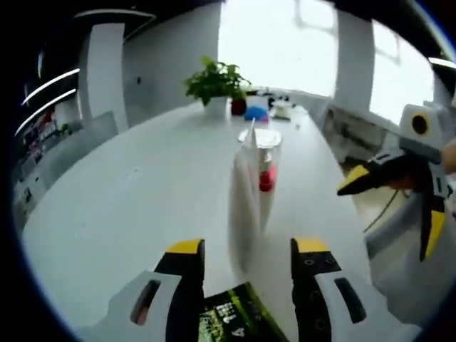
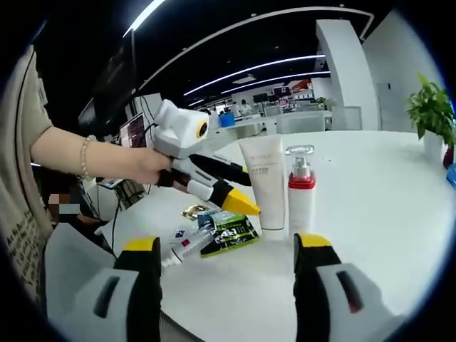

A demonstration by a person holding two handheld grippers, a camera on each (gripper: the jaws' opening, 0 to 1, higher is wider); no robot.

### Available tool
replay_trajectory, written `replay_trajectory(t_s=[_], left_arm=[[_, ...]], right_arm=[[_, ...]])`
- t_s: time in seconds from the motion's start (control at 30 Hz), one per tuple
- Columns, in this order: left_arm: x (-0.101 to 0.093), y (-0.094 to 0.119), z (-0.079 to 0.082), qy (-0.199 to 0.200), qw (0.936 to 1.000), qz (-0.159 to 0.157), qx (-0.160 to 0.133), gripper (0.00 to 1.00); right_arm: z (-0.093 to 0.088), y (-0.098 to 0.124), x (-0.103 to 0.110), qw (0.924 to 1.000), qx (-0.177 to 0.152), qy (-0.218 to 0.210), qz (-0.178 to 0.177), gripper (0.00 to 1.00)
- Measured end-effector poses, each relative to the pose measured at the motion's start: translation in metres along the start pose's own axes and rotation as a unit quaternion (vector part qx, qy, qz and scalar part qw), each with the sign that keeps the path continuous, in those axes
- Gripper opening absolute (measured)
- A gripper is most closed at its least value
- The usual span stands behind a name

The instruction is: Arrange the skincare products in the storage area until every visible bottle or jar stands upright without overlapping.

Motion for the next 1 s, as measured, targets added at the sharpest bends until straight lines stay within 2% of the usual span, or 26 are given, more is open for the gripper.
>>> replay_trajectory(t_s=[0.27,0.47,0.6,0.73,1.0], left_arm=[[-0.001,0.022,-0.028,0.052,0.9982,0.030,0.004,0.56],[-0.003,0.042,-0.055,0.095,0.9937,0.054,0.024,0.63],[-0.005,0.057,-0.067,0.119,0.9901,0.071,0.019,0.68],[-0.005,0.069,-0.076,0.142,0.9847,0.101,0.010,0.76],[-0.021,0.098,-0.093,0.168,0.9768,0.133,-0.002,0.83]], right_arm=[[0.000,-0.001,0.003,1.0000,0.002,0.005,0.005,0.77],[0.000,-0.001,0.004,0.9999,0.002,0.009,0.009,0.77],[0.000,-0.002,0.006,0.9999,0.002,0.007,0.014,0.77],[-0.001,-0.003,0.009,0.9997,0.005,0.010,0.021,0.77],[-0.001,-0.003,0.013,0.9994,0.006,0.019,0.028,0.77]])
Point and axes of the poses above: the point that each gripper's makers call its tool centre point, and the gripper's own axes: y roughly backward along the fingers, x roughly to its left, z roughly out of its top, the point moved 2 cm from there along y, roughly backward along the fingers, and after that the axes turned 2 degrees about x, right-handed, at the moved point
